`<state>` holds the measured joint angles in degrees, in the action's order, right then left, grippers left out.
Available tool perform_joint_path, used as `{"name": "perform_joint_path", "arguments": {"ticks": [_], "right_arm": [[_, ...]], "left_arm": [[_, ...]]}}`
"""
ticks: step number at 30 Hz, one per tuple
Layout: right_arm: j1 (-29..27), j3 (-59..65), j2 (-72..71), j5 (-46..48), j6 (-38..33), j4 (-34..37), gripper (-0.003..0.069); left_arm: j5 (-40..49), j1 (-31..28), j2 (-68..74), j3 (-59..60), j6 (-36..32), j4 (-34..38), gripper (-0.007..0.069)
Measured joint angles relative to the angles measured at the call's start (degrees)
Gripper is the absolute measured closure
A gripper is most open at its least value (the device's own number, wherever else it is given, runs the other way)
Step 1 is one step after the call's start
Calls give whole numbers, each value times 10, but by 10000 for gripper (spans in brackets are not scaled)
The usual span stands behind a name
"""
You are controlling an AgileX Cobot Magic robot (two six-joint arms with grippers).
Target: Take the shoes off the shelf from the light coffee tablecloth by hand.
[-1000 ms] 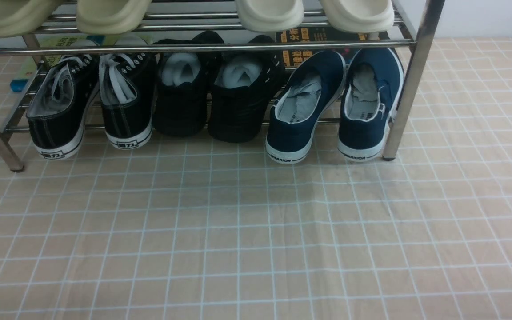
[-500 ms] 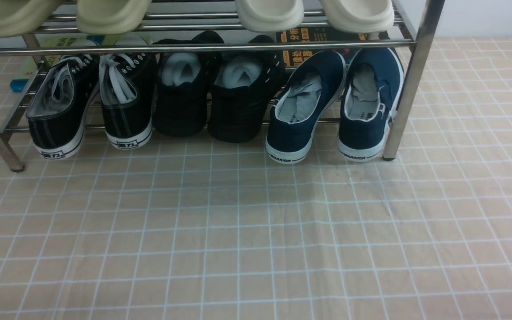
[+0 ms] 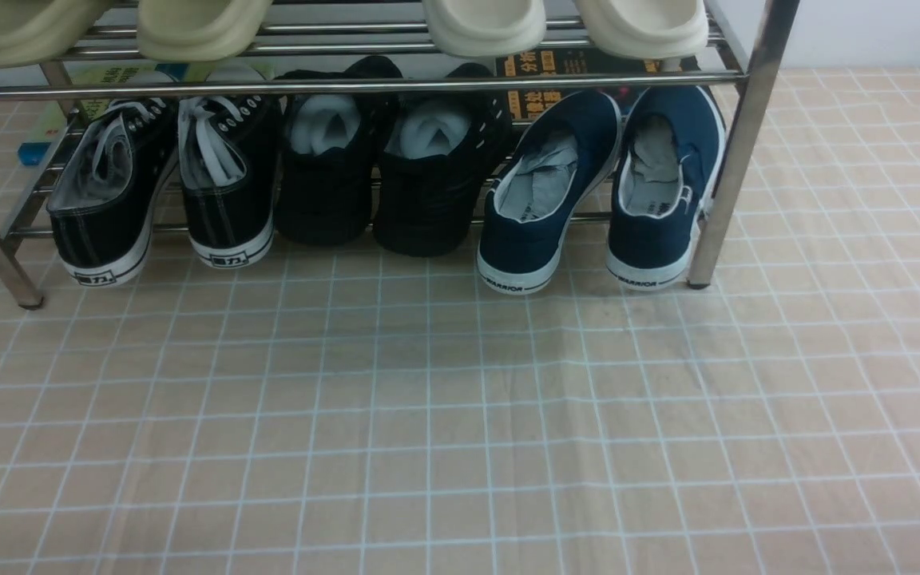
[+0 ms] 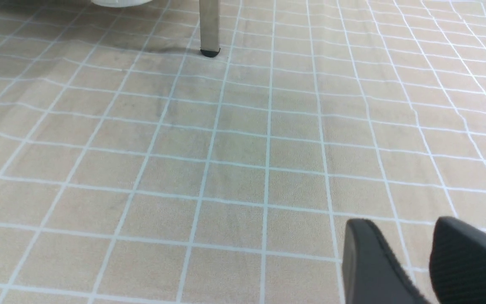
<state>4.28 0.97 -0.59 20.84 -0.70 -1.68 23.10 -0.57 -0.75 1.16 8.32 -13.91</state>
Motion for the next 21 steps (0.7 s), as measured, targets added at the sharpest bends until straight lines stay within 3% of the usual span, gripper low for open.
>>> {"name": "perform_joint_path", "arguments": {"ticks": [18, 21], "right_arm": [[0, 2, 0, -14, 14, 10, 419], [0, 4, 0, -31, 128, 140, 419]], "left_arm": [[-1, 0, 0, 0, 0, 0, 384], [-1, 0, 0, 0, 0, 0, 384]]}}
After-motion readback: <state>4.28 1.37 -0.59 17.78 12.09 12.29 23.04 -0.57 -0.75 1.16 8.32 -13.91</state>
